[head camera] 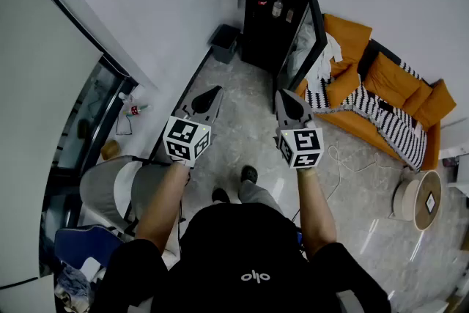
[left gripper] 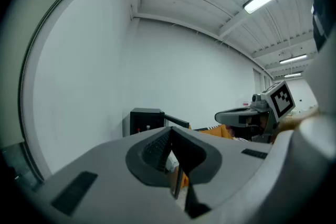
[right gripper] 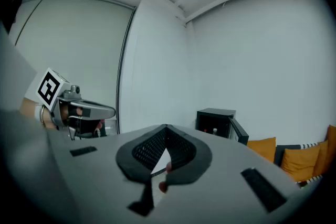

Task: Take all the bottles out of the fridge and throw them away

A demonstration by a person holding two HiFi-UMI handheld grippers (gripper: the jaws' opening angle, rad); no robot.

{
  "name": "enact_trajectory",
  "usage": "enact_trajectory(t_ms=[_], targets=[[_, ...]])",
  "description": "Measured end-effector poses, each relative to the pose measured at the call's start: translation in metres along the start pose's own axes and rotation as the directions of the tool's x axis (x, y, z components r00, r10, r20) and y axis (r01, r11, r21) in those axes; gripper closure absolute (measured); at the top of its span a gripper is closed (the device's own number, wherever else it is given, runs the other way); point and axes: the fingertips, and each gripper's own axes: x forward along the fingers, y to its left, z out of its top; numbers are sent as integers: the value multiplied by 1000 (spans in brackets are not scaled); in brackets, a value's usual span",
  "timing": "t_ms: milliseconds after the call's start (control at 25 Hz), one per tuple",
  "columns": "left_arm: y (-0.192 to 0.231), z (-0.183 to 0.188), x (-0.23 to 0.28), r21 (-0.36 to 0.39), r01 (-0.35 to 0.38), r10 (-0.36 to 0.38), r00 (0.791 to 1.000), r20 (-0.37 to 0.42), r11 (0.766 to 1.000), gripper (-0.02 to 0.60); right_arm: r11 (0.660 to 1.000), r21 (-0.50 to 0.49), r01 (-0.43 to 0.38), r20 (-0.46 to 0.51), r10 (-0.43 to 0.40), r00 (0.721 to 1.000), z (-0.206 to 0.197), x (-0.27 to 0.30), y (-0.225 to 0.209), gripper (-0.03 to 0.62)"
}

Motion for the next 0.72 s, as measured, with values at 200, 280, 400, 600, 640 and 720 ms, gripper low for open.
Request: enact_trajectory(t_ms=[200,280,400,600,640,720], targets=[[1,-4,8,-7,6,-6,1000,-4,1000,580,1000,-1,-3,-4,3,1000,-4,5,-2,591],[6,-5,12,-9,7,-7,1000,-7,1000,580,1000,1,-5,-6,5,1000,-5,10,-4,591],[12,-6,20,-11,8,-8,1000,-8,1000,580,1000,12,-5,-8,6,1000,-6,19,-8,591],[15,-10,34,-22,-3,3,1000,-7,1000,580,999,37,-22,-12,23,1000,-10,28,-18,591],[15,-10,38,-24,-4,4,1000,-10,1000,580,999,37,-27,-13,27,1000,-11,30,-21,591],[14,-10,45,-29,-7,6,1000,-10,1000,580,999,41,-34,-21,35,999,-13,32,-26,591]])
